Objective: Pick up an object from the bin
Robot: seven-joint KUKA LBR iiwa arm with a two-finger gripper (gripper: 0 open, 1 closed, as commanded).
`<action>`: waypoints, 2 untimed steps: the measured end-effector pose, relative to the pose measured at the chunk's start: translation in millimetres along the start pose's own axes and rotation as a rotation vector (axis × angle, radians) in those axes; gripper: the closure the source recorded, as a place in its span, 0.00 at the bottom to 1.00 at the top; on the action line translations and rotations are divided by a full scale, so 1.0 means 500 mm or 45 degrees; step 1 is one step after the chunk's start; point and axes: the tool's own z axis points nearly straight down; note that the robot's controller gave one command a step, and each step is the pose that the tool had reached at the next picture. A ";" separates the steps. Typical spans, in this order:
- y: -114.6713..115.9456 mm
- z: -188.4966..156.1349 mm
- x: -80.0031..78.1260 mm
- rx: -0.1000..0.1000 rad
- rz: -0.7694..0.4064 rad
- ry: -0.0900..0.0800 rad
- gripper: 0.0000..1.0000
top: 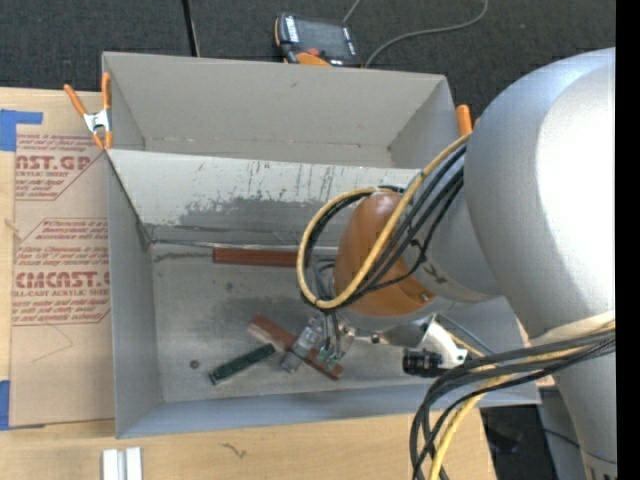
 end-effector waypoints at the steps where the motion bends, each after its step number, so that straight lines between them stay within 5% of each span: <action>1: 0.002 -0.111 -0.001 -0.004 -0.001 -0.004 1.00; 2: 0.003 -0.221 -0.003 -0.004 -0.002 -0.006 1.00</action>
Offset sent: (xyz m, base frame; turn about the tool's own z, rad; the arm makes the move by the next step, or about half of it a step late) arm 0.0000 0.0000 0.0532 0.0000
